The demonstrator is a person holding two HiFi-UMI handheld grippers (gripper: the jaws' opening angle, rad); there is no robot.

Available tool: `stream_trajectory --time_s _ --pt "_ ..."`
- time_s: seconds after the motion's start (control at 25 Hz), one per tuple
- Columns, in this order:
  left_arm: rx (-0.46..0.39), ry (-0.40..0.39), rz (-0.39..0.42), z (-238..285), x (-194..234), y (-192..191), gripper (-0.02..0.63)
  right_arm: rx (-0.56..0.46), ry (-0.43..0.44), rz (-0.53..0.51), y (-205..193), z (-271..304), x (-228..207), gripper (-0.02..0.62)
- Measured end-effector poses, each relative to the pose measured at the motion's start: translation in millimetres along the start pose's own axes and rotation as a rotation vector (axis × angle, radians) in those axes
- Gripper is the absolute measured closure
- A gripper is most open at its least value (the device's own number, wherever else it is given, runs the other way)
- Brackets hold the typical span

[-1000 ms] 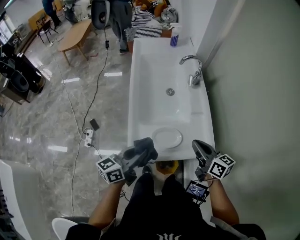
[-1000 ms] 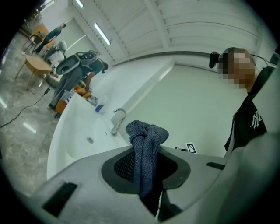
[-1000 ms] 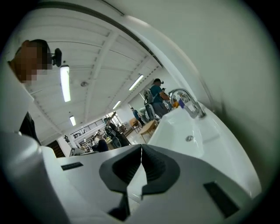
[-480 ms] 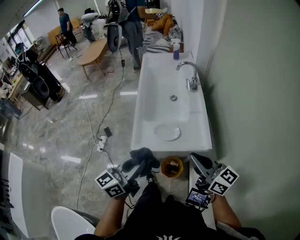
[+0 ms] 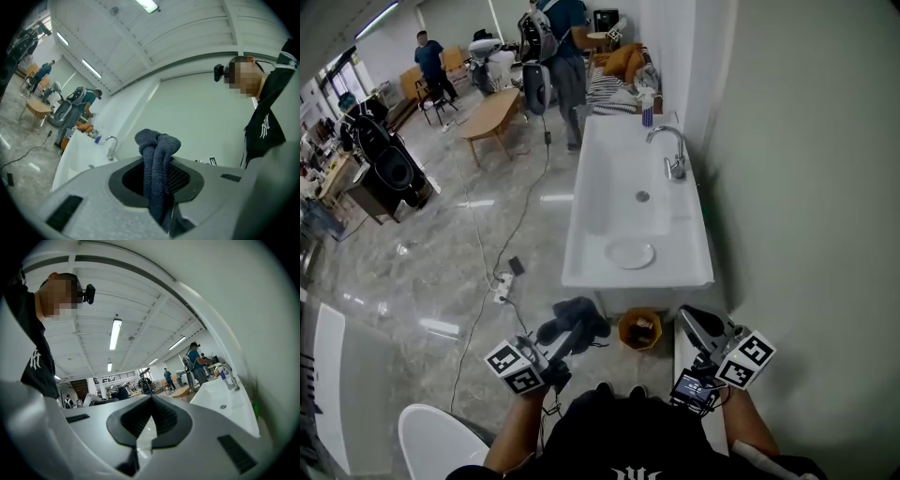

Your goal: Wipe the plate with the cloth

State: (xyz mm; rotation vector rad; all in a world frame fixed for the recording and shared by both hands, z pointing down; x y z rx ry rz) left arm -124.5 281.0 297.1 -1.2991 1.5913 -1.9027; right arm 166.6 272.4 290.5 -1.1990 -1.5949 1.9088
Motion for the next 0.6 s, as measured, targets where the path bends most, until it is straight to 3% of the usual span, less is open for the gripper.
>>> stream_trajectory --time_s 0.6 --pt "-0.009 -0.095 -0.037 -40 -5 3 0.543 0.023 -0.065 -0.015 -11 -1 59 0.592"
Point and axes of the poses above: the fingertips, and each gripper's own axes: z forward along the fingers, x to its left, y out of its top, the point moved 6 cm from there along -z, backward along the fingers, and after that the axes turned 3 degrees about x, right-handed, at the moved point
